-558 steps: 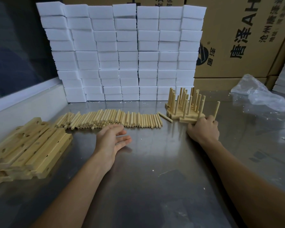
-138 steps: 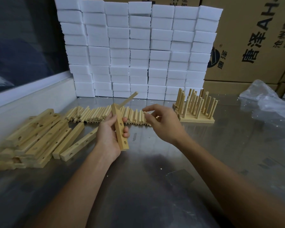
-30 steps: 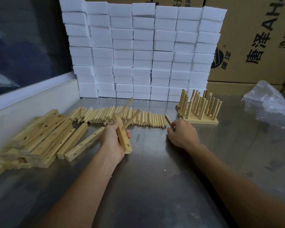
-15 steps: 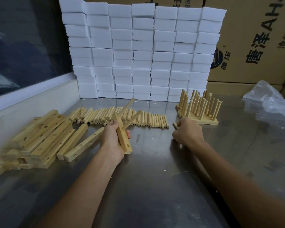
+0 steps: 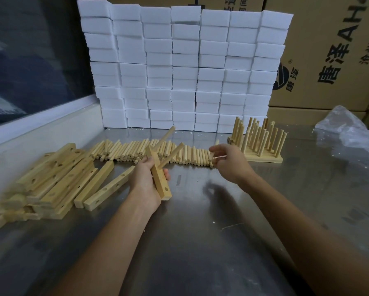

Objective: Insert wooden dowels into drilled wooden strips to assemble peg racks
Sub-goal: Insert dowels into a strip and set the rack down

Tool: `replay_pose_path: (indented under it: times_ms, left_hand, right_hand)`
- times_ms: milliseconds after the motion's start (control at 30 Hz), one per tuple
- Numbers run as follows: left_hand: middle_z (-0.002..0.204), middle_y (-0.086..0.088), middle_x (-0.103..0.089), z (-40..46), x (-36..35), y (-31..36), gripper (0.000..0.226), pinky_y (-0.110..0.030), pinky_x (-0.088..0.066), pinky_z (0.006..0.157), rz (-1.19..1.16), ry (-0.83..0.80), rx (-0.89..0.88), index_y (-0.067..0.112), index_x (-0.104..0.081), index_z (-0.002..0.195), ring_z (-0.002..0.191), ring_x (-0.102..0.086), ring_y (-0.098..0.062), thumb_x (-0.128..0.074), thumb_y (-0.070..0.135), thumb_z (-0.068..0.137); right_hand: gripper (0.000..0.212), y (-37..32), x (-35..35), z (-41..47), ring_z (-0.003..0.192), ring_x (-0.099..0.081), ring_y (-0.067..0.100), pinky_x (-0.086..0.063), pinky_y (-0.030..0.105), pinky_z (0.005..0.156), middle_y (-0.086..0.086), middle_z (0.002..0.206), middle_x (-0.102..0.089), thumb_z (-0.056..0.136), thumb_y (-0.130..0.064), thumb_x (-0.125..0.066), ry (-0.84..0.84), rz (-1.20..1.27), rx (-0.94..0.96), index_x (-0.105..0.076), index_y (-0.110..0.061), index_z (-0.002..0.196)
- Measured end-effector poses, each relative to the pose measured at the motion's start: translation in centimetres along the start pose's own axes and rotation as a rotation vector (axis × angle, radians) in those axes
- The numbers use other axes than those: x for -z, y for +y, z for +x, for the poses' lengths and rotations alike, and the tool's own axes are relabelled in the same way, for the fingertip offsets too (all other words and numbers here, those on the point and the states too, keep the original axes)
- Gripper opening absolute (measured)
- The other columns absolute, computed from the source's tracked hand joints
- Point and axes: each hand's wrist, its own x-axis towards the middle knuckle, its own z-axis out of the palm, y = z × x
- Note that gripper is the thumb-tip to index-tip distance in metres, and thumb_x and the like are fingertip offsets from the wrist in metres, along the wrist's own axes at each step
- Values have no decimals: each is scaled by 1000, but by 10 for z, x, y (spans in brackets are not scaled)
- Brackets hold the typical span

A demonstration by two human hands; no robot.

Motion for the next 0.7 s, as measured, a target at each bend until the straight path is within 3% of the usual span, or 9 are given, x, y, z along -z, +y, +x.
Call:
replay_pose_path:
  times_ms: [133, 233, 300, 433, 567, 700]
  left_hand:
    - [91, -10, -60, 0, 1, 0, 13, -25, -51, 47, -15, 2, 10, 18, -65, 106, 54, -53, -17, -53, 18, 101]
    - [91, -10, -60, 0, 1, 0, 17, -25, -50, 47, -18, 3, 15, 18, -65, 113, 54, -53, -17, -54, 19, 100]
    - [92, -10, -61, 0, 0, 0, 17, -25, -50, 46, -20, 4, 15, 18, -65, 113, 54, -54, -17, -54, 19, 100]
    - [93, -11, -61, 0, 0, 0, 14, -25, -50, 45, -40, -6, 23, 18, -65, 110, 52, -54, -17, -55, 18, 100]
    - [89, -10, -61, -1, 0, 1, 14, -25, -50, 45, -47, -19, 24, 18, -65, 108, 50, -54, -16, -54, 18, 100]
    - [88, -10, -60, 0, 1, 1, 16, -25, -49, 45, -47, -30, 21, 17, -64, 113, 51, -53, -17, -54, 18, 100]
  right_hand:
    - [28, -5, 0, -3, 86, -67, 17, -57, 27, 80, 0, 92, -66, 90, -8, -70, 65, 64, 88, -66, -12, 117]
    - [12, -10, 0, -6, 75, -66, 9, -56, 23, 70, -5, 82, -68, 92, -21, -69, 136, 70, 202, -73, -14, 101]
    - [16, -15, 0, -7, 69, -60, 3, -51, 23, 66, -8, 77, -66, 95, -27, -65, 172, 20, 264, -73, -15, 88]
    - [22, -29, -1, -11, 80, -68, 10, -55, 30, 77, -1, 84, -71, 102, -25, -52, 89, 147, 213, -69, -11, 106]
    - [25, -37, -6, -17, 59, -58, 1, -55, 24, 58, -2, 71, -61, 104, -22, -47, 20, 301, 217, -60, -15, 124]
    - [24, -40, -8, -20, 48, -45, 1, -40, 17, 48, -9, 59, -50, 104, -25, -47, 40, 368, 236, -61, -16, 122]
